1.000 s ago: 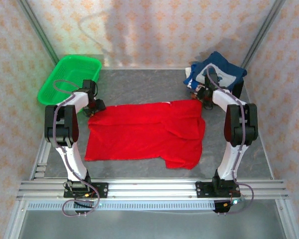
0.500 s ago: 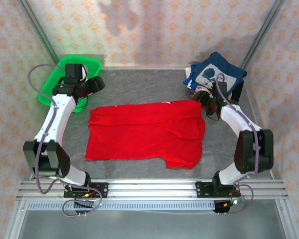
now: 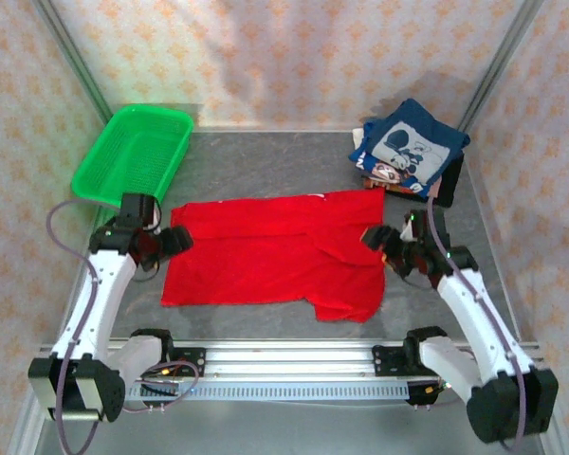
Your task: Fold and stack the t-shirts
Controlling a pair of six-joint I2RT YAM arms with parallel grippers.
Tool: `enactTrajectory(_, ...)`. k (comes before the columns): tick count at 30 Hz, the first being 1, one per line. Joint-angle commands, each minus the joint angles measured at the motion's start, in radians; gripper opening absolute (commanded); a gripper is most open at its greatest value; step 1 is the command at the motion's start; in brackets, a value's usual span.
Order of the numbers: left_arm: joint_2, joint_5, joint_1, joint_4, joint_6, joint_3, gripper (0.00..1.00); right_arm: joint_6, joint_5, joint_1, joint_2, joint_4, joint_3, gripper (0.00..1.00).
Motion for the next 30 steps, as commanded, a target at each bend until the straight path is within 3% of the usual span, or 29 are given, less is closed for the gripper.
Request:
enactTrajectory(1,-0.059,-0.079,-0.033,-0.081,-0.099,-0.004,0.78,0.072,-0.067,0.029,-0.117,-0.218,-0.096,0.78)
enactTrajectory(7,0.015,-0.090,-0.041,-0.107,-0.172,-0.042,0.76,0.118,-0.044,0.073,-0.201,-0.262,-0.200,0.76)
enactTrajectory(22,0.142,-0.163,-0.096,0.053,-0.303,-0.230,0.72,0.146,0.027,0.087,-0.008,0.003,-0.280,0.67)
enactTrajectory(30,0.238,-0.168,-0.095,0.186,-0.339,-0.310,0.68,0.151,0.069,0.088,0.033,0.067,-0.289,0.51)
